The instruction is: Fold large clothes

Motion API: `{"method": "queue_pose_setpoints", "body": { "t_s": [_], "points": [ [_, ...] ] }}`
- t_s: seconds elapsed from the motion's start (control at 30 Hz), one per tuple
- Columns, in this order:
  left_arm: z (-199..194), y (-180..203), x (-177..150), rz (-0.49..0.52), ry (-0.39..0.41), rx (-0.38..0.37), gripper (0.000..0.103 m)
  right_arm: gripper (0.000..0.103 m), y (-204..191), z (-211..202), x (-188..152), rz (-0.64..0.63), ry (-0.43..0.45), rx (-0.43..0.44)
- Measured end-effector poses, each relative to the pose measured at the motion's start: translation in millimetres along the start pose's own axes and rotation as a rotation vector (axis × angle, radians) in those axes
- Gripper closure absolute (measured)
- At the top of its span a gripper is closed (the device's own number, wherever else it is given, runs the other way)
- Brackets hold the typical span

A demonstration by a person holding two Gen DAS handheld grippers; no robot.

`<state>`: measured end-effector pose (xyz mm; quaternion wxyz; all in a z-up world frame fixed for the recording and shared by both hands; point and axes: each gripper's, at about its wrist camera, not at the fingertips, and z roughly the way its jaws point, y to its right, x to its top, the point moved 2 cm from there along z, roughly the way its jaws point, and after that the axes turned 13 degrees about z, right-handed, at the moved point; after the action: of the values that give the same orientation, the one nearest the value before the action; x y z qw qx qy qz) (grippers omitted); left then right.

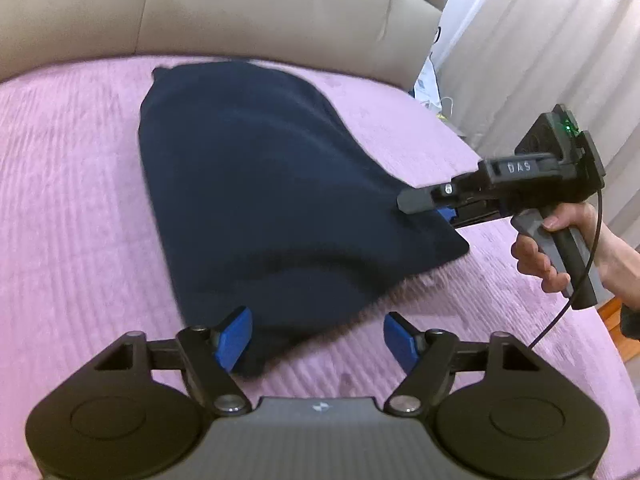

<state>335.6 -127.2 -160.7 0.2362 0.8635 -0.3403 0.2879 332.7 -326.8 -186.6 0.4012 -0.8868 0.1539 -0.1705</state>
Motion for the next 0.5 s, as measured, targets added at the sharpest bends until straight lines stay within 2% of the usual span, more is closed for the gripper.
{"method": "queue_pose_setpoints", "body": {
  "t_s": [0.03,0.07,0.1,0.17,0.23,0.27,0.3,0.37,0.43,0.5],
  "points": [
    [0.4,0.7,-5.7,0.014,-0.019,0.0,0.022,0.051,1.4,0.4,-0.5,0.014,0.01,-0.003],
    [3.1,-1.1,-9.3,0.029,-0.036,0.014,0.019,0.073,3.2,-1.2,-1.5,0.032,0.023,0.015],
    [7.1,-3.2,-14.2,0.027,-0.07,0.049,0.02,0.078,2.2,-5.3,-1.2,0.048,0.035,0.029],
    [16.1,-11.7,-21.2,-0.013,-0.099,0.102,0.027,0.08,-2.4,-12.9,-4.4,0.047,0.067,0.056],
    [24.9,-23.1,-25.7,-0.046,-0.083,0.154,0.035,0.082,-4.4,-21.3,-0.2,0.036,0.093,0.078],
    [29.9,-26.2,-26.7,-0.051,-0.073,0.172,0.042,0.084,-5.2,-25.8,-0.8,0.035,0.108,0.087],
    [32.8,-27.8,-26.2,-0.05,-0.047,0.176,0.056,0.087,-6.2,-31.4,-0.9,0.03,0.136,0.09],
    [31.0,-25.5,-26.9,-0.057,0.034,0.21,0.064,0.09,-13.9,-40.9,-2.8,-0.02,0.191,0.082],
    [23.5,-21.9,-33.5,-0.087,0.088,0.238,0.071,0.091,-15.4,-41.6,-5.7,-0.088,0.201,0.045],
    [17.4,-22.8,-41.3,-0.09,0.108,0.259,0.076,0.093,4.8,-22.6,-7.9,-0.085,0.16,-0.047]
  ]
}}
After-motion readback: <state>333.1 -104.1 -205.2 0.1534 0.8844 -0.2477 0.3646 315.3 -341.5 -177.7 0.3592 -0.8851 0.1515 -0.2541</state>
